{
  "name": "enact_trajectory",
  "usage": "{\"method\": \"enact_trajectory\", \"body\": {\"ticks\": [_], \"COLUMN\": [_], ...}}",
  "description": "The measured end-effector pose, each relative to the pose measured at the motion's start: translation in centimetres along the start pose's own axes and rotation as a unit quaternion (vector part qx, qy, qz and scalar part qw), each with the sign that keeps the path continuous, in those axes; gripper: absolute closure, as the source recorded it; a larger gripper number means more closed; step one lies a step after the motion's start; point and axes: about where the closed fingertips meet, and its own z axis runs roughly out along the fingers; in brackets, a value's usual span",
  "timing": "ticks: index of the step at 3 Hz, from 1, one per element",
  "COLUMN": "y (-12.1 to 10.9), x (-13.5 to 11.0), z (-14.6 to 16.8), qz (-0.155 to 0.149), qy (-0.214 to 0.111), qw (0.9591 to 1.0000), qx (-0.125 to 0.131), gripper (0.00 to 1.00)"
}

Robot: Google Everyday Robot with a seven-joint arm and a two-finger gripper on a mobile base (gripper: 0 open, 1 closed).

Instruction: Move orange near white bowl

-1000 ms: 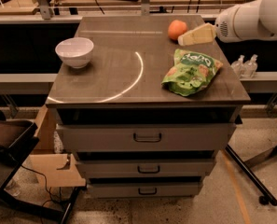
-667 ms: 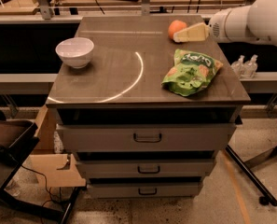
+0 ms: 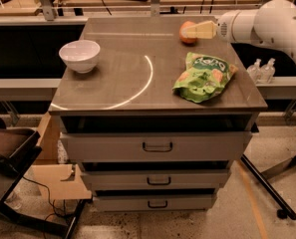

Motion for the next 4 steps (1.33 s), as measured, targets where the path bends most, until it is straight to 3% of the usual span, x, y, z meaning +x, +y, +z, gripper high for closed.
{"method": "enact_trajectory", "body": {"ticks": [1,4], "y": [0.0,-1.1], "x": [0.0,2.9], "z": [0.0,7.4], "qz": [0.000,0.038], "qy": [0.000,0.020], "qw": [1.0000,0.9988], "qx": [0.000,-0.023], "gripper": [0.00,0.00]}}
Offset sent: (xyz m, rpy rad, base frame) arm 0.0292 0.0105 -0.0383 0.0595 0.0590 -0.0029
